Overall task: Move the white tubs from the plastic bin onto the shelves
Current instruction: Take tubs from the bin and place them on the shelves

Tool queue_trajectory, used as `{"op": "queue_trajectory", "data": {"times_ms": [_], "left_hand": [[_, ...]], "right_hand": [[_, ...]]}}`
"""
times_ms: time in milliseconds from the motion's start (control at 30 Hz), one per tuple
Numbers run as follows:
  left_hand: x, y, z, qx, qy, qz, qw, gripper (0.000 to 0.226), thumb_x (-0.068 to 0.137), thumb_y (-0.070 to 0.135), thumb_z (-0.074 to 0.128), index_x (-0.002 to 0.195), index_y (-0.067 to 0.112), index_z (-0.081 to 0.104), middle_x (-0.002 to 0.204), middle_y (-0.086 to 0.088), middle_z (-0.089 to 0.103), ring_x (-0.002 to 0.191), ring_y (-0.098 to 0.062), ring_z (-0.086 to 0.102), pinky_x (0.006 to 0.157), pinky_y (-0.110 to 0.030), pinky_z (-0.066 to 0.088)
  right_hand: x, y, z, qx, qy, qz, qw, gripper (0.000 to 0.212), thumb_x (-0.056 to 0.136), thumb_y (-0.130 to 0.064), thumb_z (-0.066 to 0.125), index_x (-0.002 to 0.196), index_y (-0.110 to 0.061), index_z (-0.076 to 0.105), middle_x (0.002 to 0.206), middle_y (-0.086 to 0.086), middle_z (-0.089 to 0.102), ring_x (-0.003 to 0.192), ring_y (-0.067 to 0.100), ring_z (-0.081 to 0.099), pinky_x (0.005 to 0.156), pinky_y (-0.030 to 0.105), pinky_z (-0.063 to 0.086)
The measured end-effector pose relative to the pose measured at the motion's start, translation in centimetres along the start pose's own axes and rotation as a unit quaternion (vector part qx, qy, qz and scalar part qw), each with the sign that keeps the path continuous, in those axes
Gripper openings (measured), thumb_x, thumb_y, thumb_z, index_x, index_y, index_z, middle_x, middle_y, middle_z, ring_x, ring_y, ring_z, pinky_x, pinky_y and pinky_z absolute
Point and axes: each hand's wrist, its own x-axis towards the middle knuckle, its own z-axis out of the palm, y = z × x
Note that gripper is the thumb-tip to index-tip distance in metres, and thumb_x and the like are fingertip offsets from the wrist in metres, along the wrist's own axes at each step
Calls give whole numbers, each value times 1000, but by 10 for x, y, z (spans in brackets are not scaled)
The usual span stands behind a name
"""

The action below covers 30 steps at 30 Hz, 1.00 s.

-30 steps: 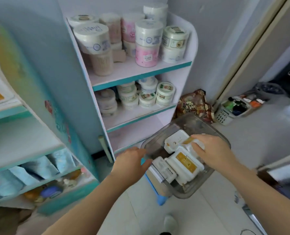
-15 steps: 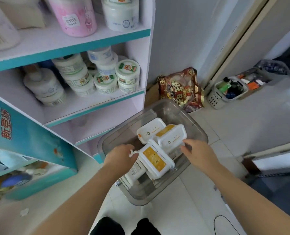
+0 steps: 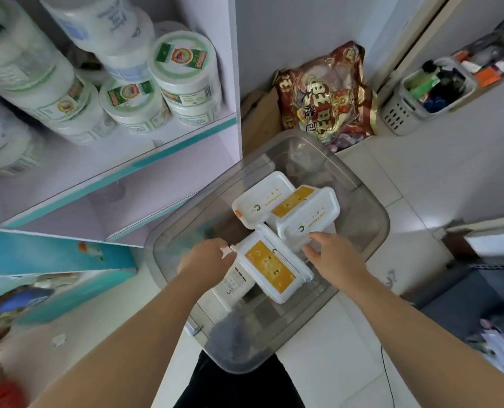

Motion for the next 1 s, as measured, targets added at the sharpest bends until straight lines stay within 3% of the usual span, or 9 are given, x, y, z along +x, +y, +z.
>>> {"op": "queue_trajectory", "data": {"times_ms": [100, 300, 400, 467, 533, 700, 800, 900, 1000], "left_hand": [[20, 3, 11, 3, -22, 10, 1000, 42, 94, 45, 49, 127, 20, 55, 117, 0, 64, 102, -19, 60, 88, -34, 50], [66, 47, 30, -11, -27, 89, 996, 60, 90, 56, 49, 139, 22, 44, 131, 0, 56, 116, -19, 55, 92, -37, 49], [82, 71, 44, 20, -21, 115, 993, 52, 87, 61, 51, 123, 23, 55, 119, 2, 59, 104, -20, 59, 86, -37, 52], [89, 81, 53, 64, -14, 126, 990, 48, 85, 64, 51, 108, 22, 59, 107, 3, 60, 93, -19, 59, 80, -38, 53], [95, 85, 59, 126, -21, 131, 983, 49, 88, 62, 48, 106, 18, 61, 104, 0, 60, 96, -21, 58, 82, -40, 52], [101, 84, 65, 154, 7, 141, 978, 45, 93, 57, 40, 96, 21, 66, 94, 1, 63, 93, -22, 58, 87, -40, 46], [101, 84, 66, 95, 15, 126, 987, 38, 94, 53, 42, 92, 21, 63, 93, 2, 60, 89, -21, 56, 87, -39, 44], [102, 84, 57, -30, 43, 105, 993, 29, 96, 43, 45, 83, 17, 52, 86, 0, 54, 76, -23, 56, 72, -40, 49], [102, 83, 37, -126, 47, 73, 988, 28, 99, 37, 40, 88, 12, 47, 80, -2, 54, 59, -16, 52, 47, -27, 37]], "right_hand": [[9, 3, 17, 16, -20, 28, 999, 38, 95, -38, 47, 123, -15, 57, 109, 3, 67, 95, 19, 62, 73, 28, 47], [45, 24, 18, 93, 0, 118, 989, 47, 96, -31, 49, 137, -8, 42, 116, 15, 62, 108, 28, 57, 77, 29, 41], [67, 39, 22, 109, 11, 157, 982, 55, 96, -32, 50, 144, -11, 33, 129, 15, 55, 114, 29, 55, 77, 29, 41], [80, 47, 26, 125, 19, 174, 977, 54, 96, -30, 51, 144, -14, 31, 128, 14, 55, 102, 27, 56, 73, 29, 41], [90, 52, 30, 149, 22, 182, 972, 54, 96, -27, 51, 144, -18, 29, 129, 12, 53, 96, 24, 55, 70, 27, 39], [110, 62, 38, 230, 50, 184, 954, 61, 91, -24, 60, 144, -25, 29, 137, 7, 49, 109, 22, 55, 73, 23, 40], [116, 66, 38, 312, 104, 194, 924, 52, 85, -24, 68, 131, -23, 45, 123, 6, 58, 91, 15, 58, 55, 15, 42], [120, 65, 35, 355, 140, 178, 907, 37, 86, -17, 66, 118, -22, 49, 113, 5, 62, 81, 12, 58, 42, 6, 38], [125, 53, 26, 390, 158, 144, 896, 34, 82, -17, 67, 109, -27, 47, 114, 5, 61, 92, 17, 63, 55, 15, 48]]}}
